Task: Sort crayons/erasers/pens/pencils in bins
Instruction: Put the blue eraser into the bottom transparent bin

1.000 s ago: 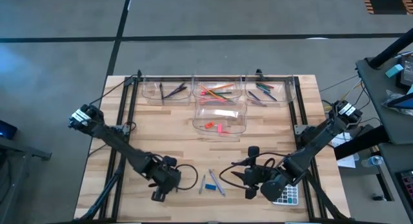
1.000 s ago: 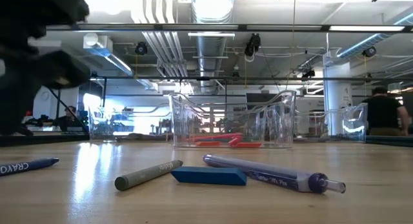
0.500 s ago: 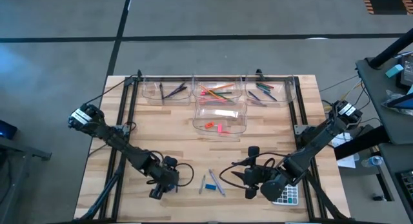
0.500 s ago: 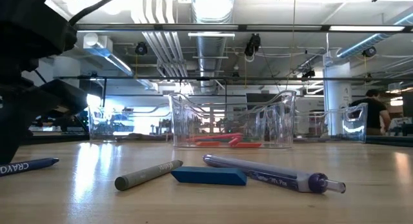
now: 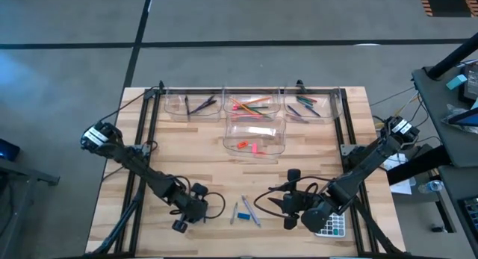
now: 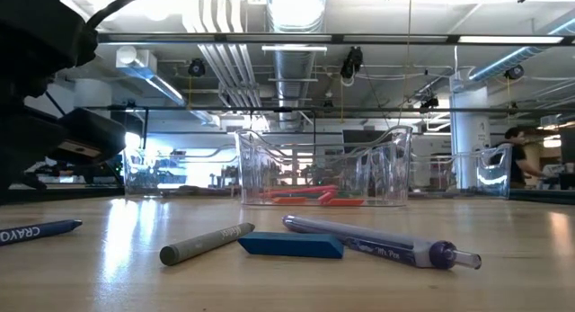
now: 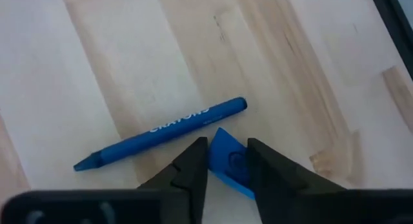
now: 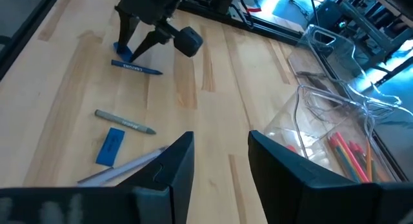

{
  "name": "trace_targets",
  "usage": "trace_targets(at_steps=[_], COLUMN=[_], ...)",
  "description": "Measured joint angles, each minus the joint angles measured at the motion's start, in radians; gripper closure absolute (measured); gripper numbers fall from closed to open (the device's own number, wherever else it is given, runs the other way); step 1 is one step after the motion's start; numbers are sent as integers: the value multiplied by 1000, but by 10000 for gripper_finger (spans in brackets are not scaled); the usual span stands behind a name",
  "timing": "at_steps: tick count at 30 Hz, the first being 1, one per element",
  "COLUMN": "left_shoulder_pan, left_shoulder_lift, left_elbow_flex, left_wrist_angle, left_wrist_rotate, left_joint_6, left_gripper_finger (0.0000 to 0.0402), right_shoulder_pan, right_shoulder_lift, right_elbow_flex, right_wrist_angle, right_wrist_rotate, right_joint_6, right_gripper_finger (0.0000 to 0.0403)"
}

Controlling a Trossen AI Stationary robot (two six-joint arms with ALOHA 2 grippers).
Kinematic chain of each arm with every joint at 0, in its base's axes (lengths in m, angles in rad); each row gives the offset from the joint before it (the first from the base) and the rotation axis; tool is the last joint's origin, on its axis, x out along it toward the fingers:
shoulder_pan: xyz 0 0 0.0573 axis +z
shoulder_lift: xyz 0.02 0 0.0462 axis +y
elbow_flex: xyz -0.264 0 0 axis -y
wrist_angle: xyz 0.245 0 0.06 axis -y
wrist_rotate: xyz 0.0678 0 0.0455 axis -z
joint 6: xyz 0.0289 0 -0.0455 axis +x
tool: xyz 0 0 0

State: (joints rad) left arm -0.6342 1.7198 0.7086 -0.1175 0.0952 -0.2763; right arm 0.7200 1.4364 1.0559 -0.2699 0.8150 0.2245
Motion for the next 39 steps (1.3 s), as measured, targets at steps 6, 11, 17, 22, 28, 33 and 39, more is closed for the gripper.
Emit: trace_targets(at_steps=[6,11,17,22,28,33,39], left_shoulder_pan=[0,0,-3,27,232,638,946], left_shoulder_lift=[-11,-52,-210,-408,-615,-650,-455], left_elbow_flex=[1,18,58,102,90,-16,-107], left_wrist_angle=[19,-1,-233,-325,-121,413,773], left_wrist_rotate=[3,10,-29,-256,-405,-46,256], left_joint_6=[24,25,33,165,522,681,428], left_gripper_finger=[385,396,399,400,401,401,401], right_shoulder_pan=[0,-1,-1,-1,-2,-22,-23], right_shoulder_lift=[0,0,0,0,0,0,0], right_elbow_flex=[-11,-14,-15,-15,-16,-17,-17], right_wrist_angle=[3,15,16,22,24,82,99], right_wrist_rotate=[0,0,0,0,0,0,28], right_joint_6=[-2,-26,-26,-26,-19,-120,-132], right_gripper_finger=[266,266,266,266,266,266,266])
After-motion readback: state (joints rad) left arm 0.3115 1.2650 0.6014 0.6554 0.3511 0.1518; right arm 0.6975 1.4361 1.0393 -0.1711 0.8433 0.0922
